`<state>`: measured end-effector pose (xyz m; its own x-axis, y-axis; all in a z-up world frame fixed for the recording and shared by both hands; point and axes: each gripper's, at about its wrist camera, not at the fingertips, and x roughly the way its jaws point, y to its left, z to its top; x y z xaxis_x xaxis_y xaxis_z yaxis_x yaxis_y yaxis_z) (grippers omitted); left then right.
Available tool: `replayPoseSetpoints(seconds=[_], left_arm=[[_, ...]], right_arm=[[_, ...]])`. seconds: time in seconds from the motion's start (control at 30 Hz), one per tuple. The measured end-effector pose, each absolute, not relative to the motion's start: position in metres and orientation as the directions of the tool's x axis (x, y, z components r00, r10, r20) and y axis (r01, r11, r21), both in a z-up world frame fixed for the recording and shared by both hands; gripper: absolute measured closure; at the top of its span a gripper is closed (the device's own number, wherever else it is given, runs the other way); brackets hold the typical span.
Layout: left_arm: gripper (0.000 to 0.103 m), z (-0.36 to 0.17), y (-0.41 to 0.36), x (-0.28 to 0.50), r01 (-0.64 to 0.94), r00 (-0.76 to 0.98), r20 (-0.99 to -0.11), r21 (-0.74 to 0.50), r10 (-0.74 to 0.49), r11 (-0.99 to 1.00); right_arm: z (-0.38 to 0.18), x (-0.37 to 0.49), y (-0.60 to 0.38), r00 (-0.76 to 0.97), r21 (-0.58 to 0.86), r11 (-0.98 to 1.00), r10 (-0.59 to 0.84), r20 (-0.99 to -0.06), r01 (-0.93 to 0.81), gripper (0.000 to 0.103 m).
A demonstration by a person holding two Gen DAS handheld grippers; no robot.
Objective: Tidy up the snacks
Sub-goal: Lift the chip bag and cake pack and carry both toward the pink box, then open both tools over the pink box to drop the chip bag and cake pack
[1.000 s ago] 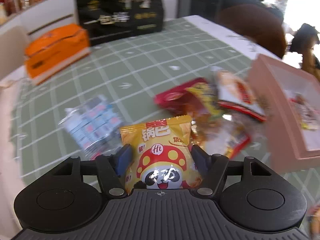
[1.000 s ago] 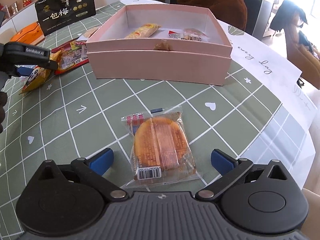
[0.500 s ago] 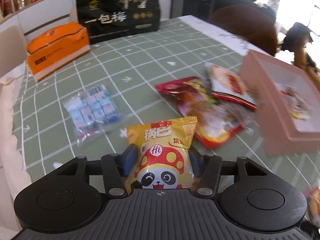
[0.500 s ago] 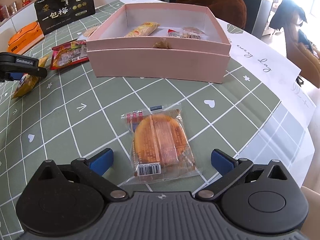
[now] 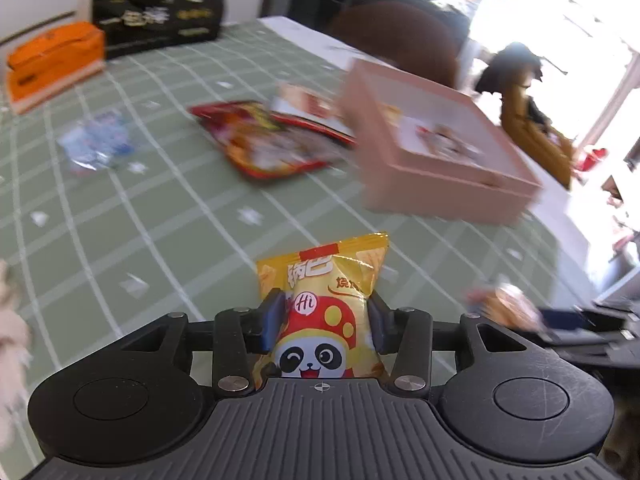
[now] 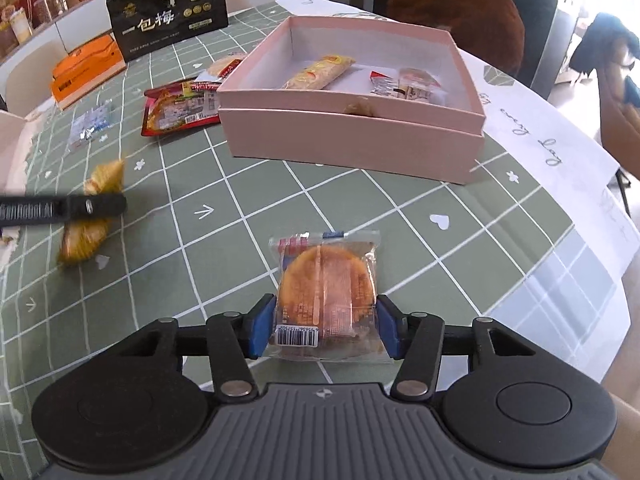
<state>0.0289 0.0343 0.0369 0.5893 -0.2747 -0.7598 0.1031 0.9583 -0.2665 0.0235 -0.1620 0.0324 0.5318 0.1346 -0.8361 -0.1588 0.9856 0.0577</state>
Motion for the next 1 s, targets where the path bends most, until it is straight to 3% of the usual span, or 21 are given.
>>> replayPoseSetpoints(seconds=[0.2, 0.43, 0.8, 0.9, 1.0], left_arm=[[0.056, 0.041, 0.011, 0.001, 0.145, 0.568, -0.728, -0.369, -0.383, 0.918], [0.056, 0.071, -0.013, -0.001, 0.194, 0.594, -0.683, -0.391, -0.425, 0.9], [0.056, 0.212, -0.042, 0.09, 0.33, 0.747, -0.499, -0.297, -0.44, 0.896], [0.056, 0.221, -0.039, 0.126, 0.313, 0.75, -0.488, -0.331, -0.446, 0.89], [0.056, 0.198, -0.038, 0.158, 0.283, 0.722, -0.527, -0.368, -0.449, 0.886]], right_arm=[[0.046, 0.014, -0.179, 0.548, 0.062, 0.988, 0.129, -0.826, -0.138, 0.051], [0.08, 0.005, -0.2, 0.603, 0.128, 0.983, 0.182, -0.777, -0.132, 0.051], [0.235, 0.081, -0.229, 0.817, 0.093, 0.963, 0.264, -0.512, -0.253, 0.051], [0.259, 0.116, -0.238, 0.827, 0.083, 0.962, 0.267, -0.494, -0.261, 0.051], [0.253, 0.15, -0.246, 0.816, 0.106, 0.959, 0.279, -0.507, -0.262, 0.051]])
